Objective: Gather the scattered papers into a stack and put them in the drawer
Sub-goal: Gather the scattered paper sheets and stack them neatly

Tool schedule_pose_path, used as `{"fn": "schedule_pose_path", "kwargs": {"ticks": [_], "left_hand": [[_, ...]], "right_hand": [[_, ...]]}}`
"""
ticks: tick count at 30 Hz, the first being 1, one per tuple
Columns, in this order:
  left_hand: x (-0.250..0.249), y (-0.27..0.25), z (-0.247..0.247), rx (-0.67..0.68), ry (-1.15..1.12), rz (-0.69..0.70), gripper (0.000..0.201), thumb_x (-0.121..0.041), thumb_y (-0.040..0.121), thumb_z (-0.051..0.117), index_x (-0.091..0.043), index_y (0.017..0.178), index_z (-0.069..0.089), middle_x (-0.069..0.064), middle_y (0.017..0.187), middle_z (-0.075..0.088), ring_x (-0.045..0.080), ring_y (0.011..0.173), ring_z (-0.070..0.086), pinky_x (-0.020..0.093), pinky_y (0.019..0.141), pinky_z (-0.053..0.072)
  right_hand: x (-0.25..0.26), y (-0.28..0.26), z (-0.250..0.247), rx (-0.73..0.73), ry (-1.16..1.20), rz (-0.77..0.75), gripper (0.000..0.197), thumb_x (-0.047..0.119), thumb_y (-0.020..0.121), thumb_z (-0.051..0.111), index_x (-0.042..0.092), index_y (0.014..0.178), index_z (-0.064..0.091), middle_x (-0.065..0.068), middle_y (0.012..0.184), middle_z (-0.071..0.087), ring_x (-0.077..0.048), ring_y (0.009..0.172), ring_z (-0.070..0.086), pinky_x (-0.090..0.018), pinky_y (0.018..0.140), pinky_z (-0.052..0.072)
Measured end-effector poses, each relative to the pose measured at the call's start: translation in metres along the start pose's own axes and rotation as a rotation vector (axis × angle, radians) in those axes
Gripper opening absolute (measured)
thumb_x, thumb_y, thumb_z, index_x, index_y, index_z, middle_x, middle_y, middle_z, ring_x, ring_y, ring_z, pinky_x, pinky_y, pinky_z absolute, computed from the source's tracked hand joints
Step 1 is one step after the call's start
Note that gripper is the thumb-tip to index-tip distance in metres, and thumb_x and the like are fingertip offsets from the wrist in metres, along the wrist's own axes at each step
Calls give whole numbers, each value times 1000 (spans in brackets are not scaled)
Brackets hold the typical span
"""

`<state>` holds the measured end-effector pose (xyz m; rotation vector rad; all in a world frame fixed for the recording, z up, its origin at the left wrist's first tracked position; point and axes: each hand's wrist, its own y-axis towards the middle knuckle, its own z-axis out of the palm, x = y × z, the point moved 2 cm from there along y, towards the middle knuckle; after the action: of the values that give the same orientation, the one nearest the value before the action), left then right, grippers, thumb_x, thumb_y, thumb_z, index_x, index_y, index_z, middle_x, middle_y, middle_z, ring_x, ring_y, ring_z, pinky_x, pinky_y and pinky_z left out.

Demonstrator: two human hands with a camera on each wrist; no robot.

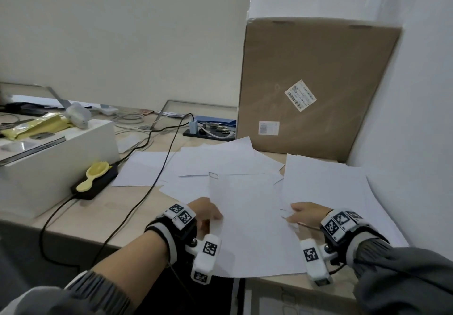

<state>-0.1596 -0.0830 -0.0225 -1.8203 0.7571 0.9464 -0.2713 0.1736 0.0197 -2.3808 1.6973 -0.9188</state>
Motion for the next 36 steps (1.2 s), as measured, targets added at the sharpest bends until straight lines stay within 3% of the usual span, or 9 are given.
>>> {"fn": "schedule_pose_path", "kwargs": {"ticks": [3, 6, 12, 17, 20, 24, 29, 33, 36], "left_hand": [[-10, 11, -1, -64, 195, 71, 41, 6, 83, 59, 5, 124, 54, 20, 112, 61, 31, 102, 61, 44, 97, 52], [-31, 15, -19, -156, 353, 112, 42, 6, 85, 55, 8, 127, 53, 25, 127, 58, 36, 118, 57, 38, 96, 50], [-61, 31, -59, -281, 448, 107, 36, 8, 84, 53, 6, 120, 60, 25, 125, 60, 37, 117, 56, 40, 98, 48], [-68, 49, -70, -335, 557, 114, 34, -5, 89, 59, 5, 122, 61, 22, 125, 61, 34, 118, 56, 34, 96, 44], [-71, 63, -74, -346, 616, 112, 35, -10, 90, 60, 3, 121, 61, 21, 126, 61, 33, 118, 56, 33, 96, 44], [-73, 75, -74, -338, 803, 55, 49, -27, 95, 54, -4, 138, 48, 14, 154, 32, 28, 137, 38, 30, 109, 32], [-74, 82, -66, -273, 890, 32, 46, -26, 98, 47, 0, 136, 46, 15, 144, 45, 28, 133, 43, 31, 107, 33], [-73, 73, -62, -258, 934, 57, 43, -23, 101, 39, 0, 138, 43, 13, 146, 43, 26, 134, 42, 30, 106, 33], [-65, 62, -57, -206, 1054, 54, 40, -22, 100, 40, -2, 133, 50, 13, 140, 50, 25, 128, 49, 29, 101, 39]], "right_hand": [[-3, -1, 0, 1, -17, -4, 67, 32, 93, 55, 5, 148, 28, -7, 155, 27, -21, 142, 29, -26, 113, 22], [-3, 5, -1, -21, -13, 9, 57, 25, 93, 56, -4, 139, 39, -15, 148, 39, -27, 135, 39, -30, 110, 29], [6, 22, -26, -166, 46, -2, 56, 23, 90, 59, 9, 141, 41, -6, 149, 39, -22, 138, 36, -30, 113, 28], [17, 40, -30, -71, -183, 28, 71, 38, 92, 52, 17, 151, 19, -9, 158, 16, -25, 147, 9, -38, 119, 2], [6, 47, -23, 17, -278, 75, 79, 48, 88, 54, 17, 150, 16, -10, 157, 16, -31, 144, 19, -40, 115, 19], [-1, 43, -20, 50, -311, 59, 82, 46, 91, 53, 23, 152, 4, -9, 159, 2, -38, 145, 7, -42, 116, 14], [5, 31, -23, 46, -310, 37, 76, 38, 95, 49, 20, 152, 1, -10, 159, 2, -30, 147, 5, -35, 117, 8], [3, 31, -22, 56, -284, 39, 80, 41, 93, 52, 23, 152, 1, -8, 160, 1, -36, 146, 3, -38, 116, 12], [0, 34, -20, 48, -295, 50, 83, 45, 91, 54, 25, 152, 1, -7, 160, 3, -38, 145, 6, -42, 116, 15]]}}
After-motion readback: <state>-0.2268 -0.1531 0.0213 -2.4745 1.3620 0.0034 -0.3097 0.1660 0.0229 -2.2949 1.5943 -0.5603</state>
